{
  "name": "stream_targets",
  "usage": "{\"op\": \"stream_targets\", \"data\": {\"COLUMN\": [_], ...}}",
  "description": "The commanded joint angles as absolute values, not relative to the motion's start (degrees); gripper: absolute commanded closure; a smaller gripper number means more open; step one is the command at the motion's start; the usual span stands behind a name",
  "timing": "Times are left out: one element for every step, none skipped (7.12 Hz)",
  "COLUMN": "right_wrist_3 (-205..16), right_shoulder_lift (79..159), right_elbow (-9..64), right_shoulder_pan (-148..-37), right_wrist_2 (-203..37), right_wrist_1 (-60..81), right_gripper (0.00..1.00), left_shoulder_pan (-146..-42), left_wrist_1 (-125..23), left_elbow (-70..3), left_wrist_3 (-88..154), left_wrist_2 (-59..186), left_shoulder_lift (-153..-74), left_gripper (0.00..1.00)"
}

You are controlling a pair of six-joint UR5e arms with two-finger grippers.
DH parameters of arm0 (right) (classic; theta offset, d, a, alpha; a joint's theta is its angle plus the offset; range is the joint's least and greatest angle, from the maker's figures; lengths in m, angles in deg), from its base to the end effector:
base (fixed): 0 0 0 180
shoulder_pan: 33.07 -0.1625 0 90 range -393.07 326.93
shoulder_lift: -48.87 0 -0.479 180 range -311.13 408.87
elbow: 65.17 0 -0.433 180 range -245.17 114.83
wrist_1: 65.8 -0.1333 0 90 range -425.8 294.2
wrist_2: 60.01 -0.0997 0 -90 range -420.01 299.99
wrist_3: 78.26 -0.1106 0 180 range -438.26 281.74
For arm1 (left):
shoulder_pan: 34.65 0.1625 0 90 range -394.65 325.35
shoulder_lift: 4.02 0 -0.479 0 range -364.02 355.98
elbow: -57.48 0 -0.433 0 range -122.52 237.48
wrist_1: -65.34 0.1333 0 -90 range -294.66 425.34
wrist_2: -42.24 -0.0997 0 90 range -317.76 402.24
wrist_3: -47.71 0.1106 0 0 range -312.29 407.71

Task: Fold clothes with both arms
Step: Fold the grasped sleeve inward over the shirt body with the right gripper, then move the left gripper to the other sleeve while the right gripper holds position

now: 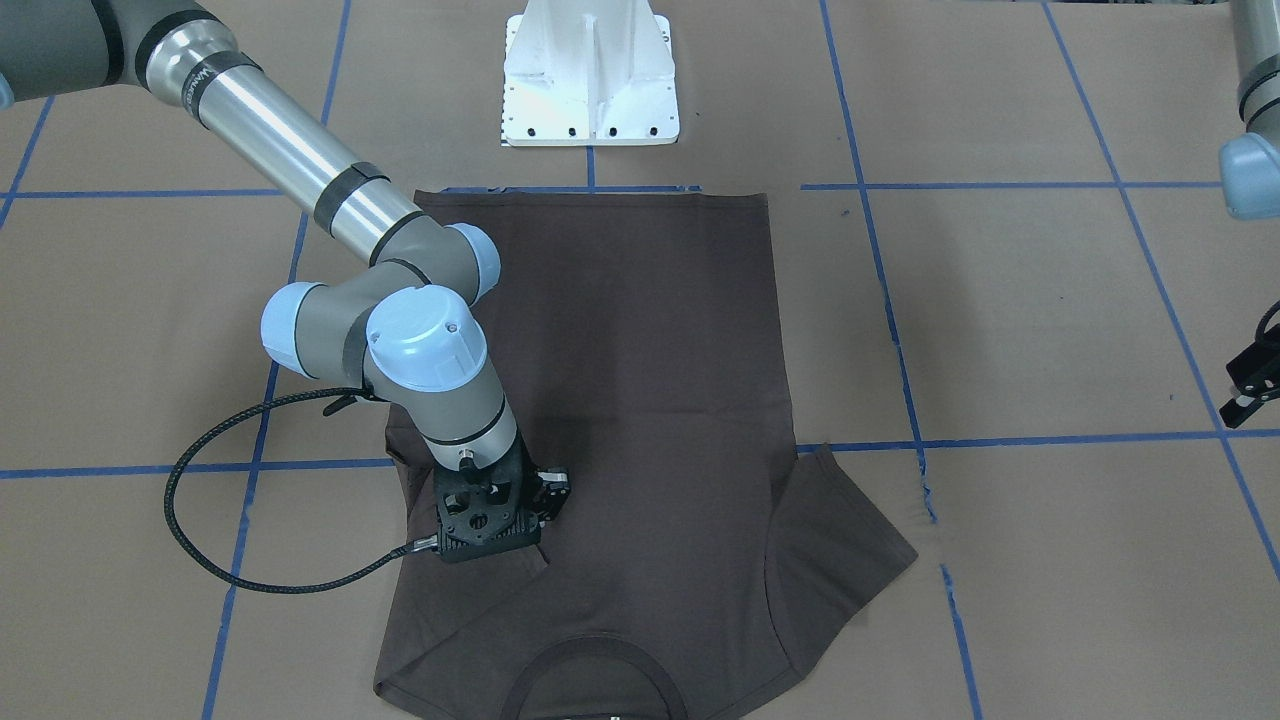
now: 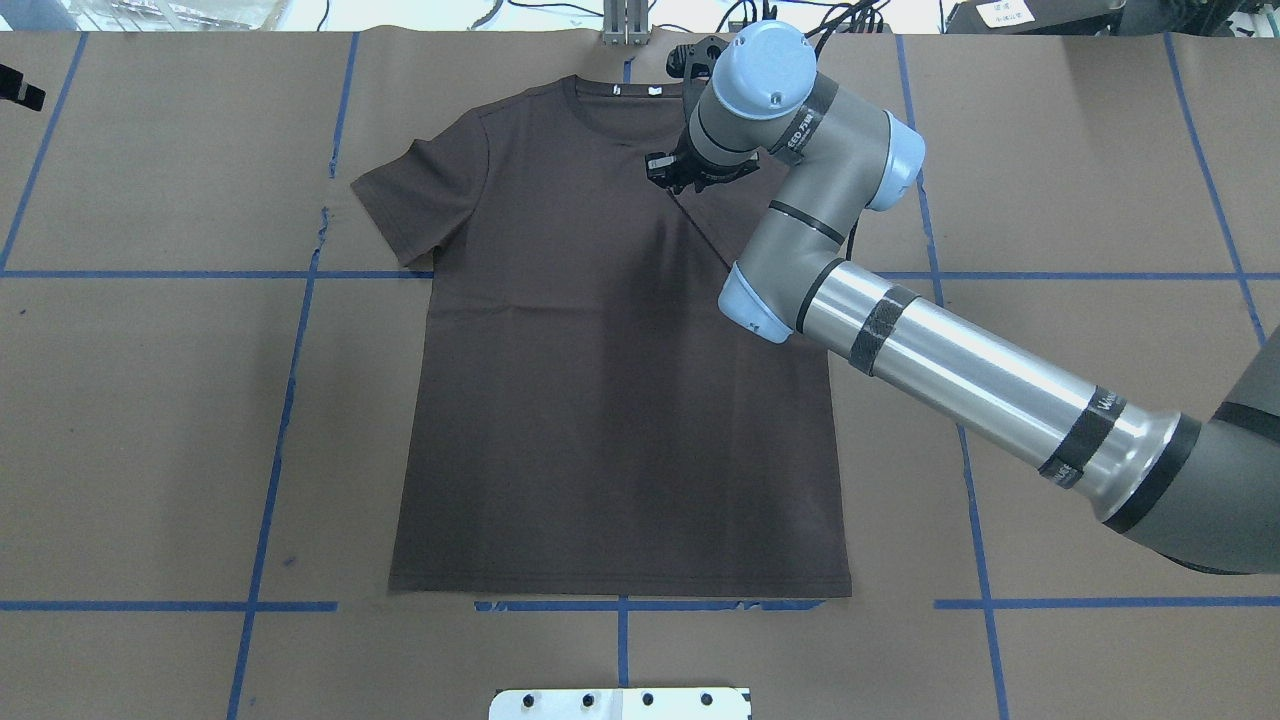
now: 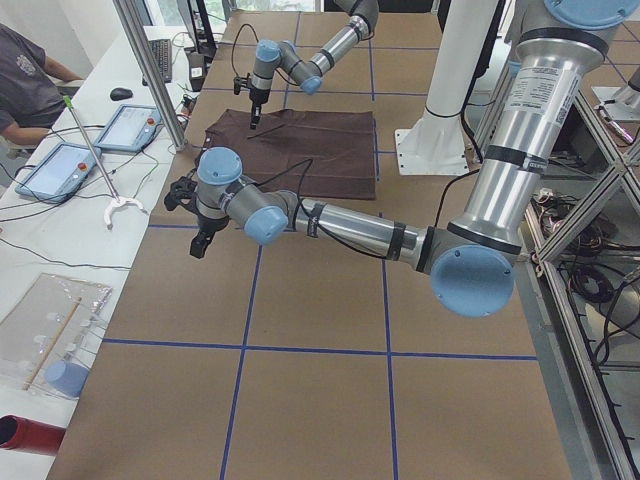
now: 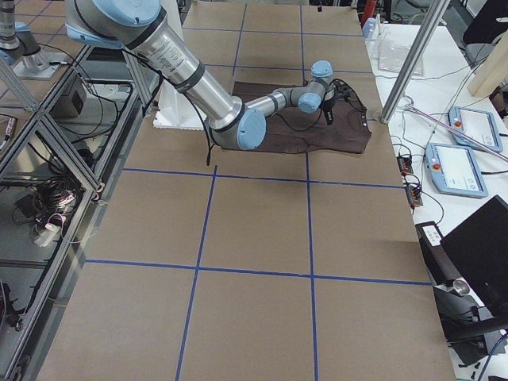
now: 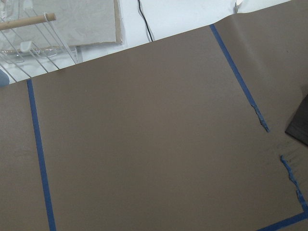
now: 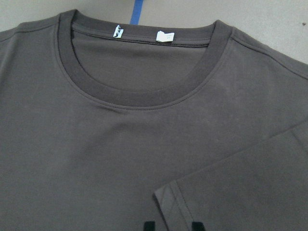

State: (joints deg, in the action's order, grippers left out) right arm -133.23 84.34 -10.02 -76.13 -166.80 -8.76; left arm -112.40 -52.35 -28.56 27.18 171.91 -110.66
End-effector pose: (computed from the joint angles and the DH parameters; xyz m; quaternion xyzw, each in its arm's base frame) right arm -0.6194 -0.7175 0.2796 0.1747 -0.4231 -0.0025 0.8891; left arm 0.0853 -0.6883 0.5267 0.2215 0.3971 0.0530 0.8890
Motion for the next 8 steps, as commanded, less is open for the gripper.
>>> {"op": "stream_targets", "data": {"right_wrist_3": [-133.9,-134.4,-133.7,-133.5,-133.4,-133.2,-133.2,-133.2], "right_shoulder_lift": [84.4,85.9,89.9,95.5,98.8,99.4,99.1,99.1], "right_elbow": [-9.9,-7.2,-0.2,7.9,13.1,14.6,14.5,14.4], "right_shoulder_pan": [-77.8,-80.2,-82.6,-84.1,-85.9,-86.2,-86.2,-86.1], "right_wrist_2": [-170.2,-176.6,-180.3,-182.9,-185.8,-186.4,-186.1,-185.9], "right_wrist_1": [-8.5,-4.4,3.6,6.9,10.3,10.9,10.9,10.9], "right_gripper": [0.0,0.0,0.0,0.0,0.0,0.0,0.0,0.0], "left_shoulder_pan": [-108.8,-104.7,-99.2,-92.5,-86.3,-82.1,-81.3,-81.3], "left_wrist_1": [-52.3,-52.7,-56.0,-60.1,-60.7,-61.7,-63.6,-65.4], "left_elbow": [-27.9,-28.0,-28.0,-27.3,-24.6,-21.0,-17.9,-13.9], "left_wrist_3": [17.5,10.2,-0.1,-10.2,-18.0,-22.6,-22.7,-22.7], "left_wrist_2": [171.2,167.3,163.1,156.4,146.3,140.6,138.2,137.3], "left_shoulder_lift": [-114.6,-116.9,-117.7,-118.4,-121.1,-122.9,-123.6,-125.9], "left_gripper": [0.0,0.0,0.0,0.0,0.0,0.0,0.01,0.01]}}
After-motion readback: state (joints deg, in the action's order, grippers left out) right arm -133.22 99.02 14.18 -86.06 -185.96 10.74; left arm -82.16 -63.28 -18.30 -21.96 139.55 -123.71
